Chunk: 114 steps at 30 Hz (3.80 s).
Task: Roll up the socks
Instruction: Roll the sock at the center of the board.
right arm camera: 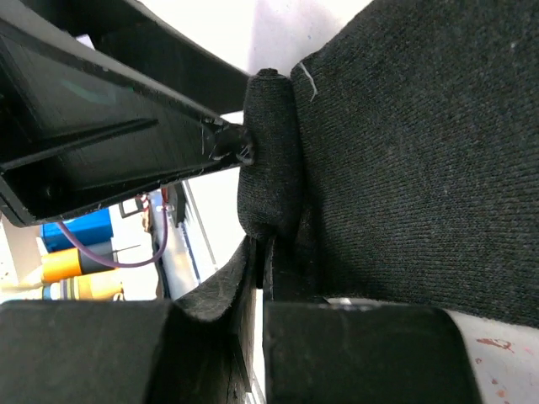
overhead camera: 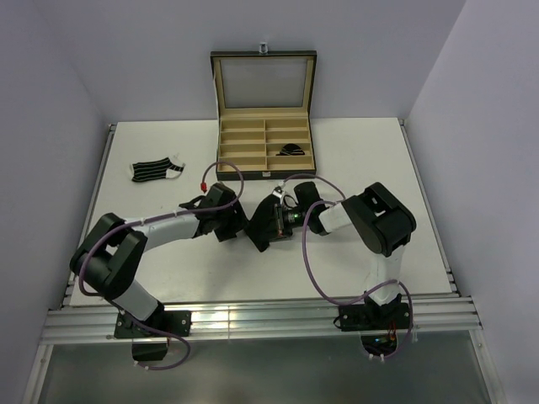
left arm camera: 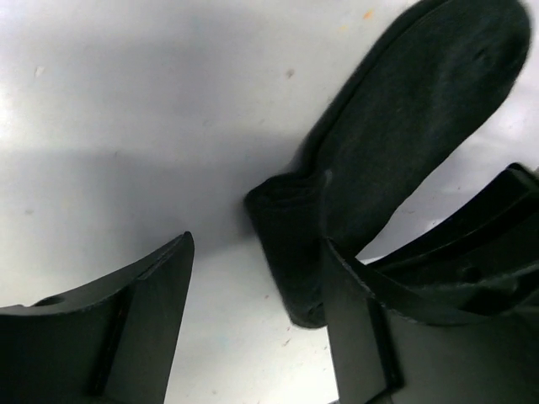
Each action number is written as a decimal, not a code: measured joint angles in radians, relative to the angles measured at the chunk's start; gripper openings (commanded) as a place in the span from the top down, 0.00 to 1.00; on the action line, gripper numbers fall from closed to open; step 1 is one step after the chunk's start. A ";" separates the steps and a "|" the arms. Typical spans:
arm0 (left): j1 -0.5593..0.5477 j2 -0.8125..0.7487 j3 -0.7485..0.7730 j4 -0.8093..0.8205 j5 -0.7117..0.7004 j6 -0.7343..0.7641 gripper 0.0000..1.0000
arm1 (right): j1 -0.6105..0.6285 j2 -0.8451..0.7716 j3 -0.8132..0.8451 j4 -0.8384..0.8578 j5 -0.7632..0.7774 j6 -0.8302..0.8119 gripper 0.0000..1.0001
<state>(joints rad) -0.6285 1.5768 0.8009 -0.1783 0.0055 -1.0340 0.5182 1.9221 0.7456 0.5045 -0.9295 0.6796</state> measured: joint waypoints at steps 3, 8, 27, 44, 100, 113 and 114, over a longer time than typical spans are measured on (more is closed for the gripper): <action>-0.005 0.023 0.018 0.012 -0.003 -0.004 0.41 | -0.001 0.000 0.000 0.009 -0.004 0.008 1.00; -0.019 0.070 0.047 0.030 -0.013 -0.011 0.55 | -0.002 0.013 0.000 0.027 -0.011 0.021 1.00; -0.041 0.164 0.173 -0.059 -0.040 0.056 1.00 | 0.033 -0.283 -0.019 -0.233 0.262 -0.178 0.43; -0.041 0.244 0.326 -0.223 -0.021 0.214 1.00 | 0.578 -0.385 0.013 -0.417 1.229 -0.554 0.41; 0.057 -0.015 0.119 -0.158 -0.038 0.122 0.14 | 0.247 -0.229 0.072 -0.412 0.522 -0.393 1.00; 0.042 -0.121 -0.065 0.003 0.000 -0.028 0.20 | 0.089 -0.105 -0.016 -0.151 0.132 -0.147 1.00; 0.028 -0.123 -0.076 0.011 0.001 -0.037 0.21 | 0.080 -0.097 -0.023 -0.135 0.120 -0.126 1.00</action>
<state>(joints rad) -0.6006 1.4536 0.7250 -0.1677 0.0067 -1.0710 0.5980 1.8256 0.7231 0.3691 -0.8093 0.5533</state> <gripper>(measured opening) 0.802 0.044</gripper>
